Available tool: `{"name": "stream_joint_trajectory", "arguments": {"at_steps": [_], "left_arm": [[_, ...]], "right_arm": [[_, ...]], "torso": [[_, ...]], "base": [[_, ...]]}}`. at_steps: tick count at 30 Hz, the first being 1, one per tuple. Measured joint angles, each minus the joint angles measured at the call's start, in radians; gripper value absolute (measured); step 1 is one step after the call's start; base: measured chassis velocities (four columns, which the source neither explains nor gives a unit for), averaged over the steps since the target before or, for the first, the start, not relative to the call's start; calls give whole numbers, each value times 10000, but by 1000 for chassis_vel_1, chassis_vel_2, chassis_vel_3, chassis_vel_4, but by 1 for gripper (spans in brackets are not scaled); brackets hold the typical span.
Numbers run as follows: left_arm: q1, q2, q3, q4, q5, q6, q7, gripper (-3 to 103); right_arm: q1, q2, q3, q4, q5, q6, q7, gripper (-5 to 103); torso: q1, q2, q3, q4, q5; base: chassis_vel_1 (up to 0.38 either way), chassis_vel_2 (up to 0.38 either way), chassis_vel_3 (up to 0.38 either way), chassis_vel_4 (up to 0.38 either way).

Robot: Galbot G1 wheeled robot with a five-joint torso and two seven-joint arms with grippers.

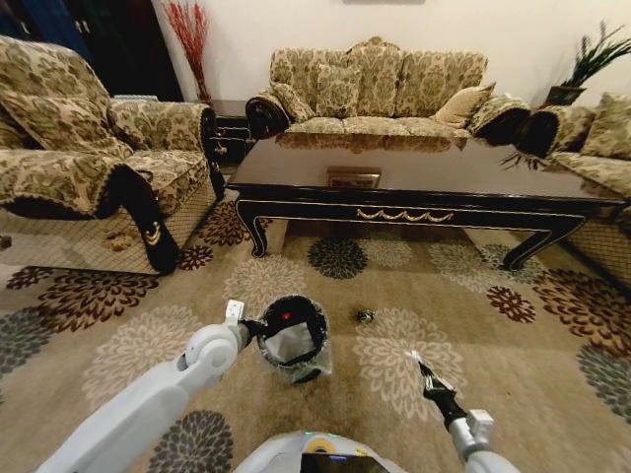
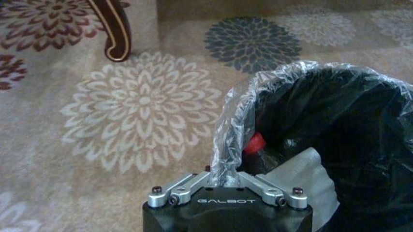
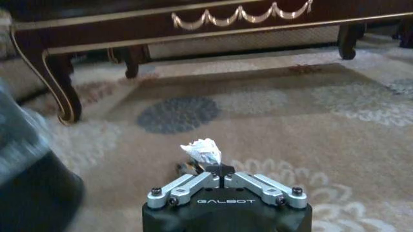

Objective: Move to the front of the table and pick up the trash from the floor, then place it into the trash bin.

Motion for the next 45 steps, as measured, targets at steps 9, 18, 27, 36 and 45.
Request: {"name": "stream_joint_trajectory", "arguments": {"at_steps": [9,18,27,36,45], "left_arm": [[-1522,-823,1244,337,-584,5,-572,2],[-2646,-1730,2718,781,-941,9,-1075,2],[-3218,-2530,3626,1195,-1068,10,-1454,2],[-3457,-3018,4077,1410,-1167,10,-1681,2],[-3337,-3121,4247,1336,-1150,8,-1737,2]], "right_arm": [[-811,82,561,2625,231,-430,142,0],[-1346,215,625,4465,-203,-643,204,0],[-1610,301,224,5056,-865,-660,202,0],[-2019,457,-517,4749,-2186,-285,-6,0],[-2105,755,-1166,4408,-3263,1,-49,0]], "torso": [[0,0,0,-2,0],[0,0,0,1,0],[0,-1,0,2,-1],[0,0,0,2,0],[0,0,0,2,-2]], "base": [[0,0,0,0],[0,0,0,0],[0,0,0,0],[0,0,0,0],[0,0,0,0]]}}
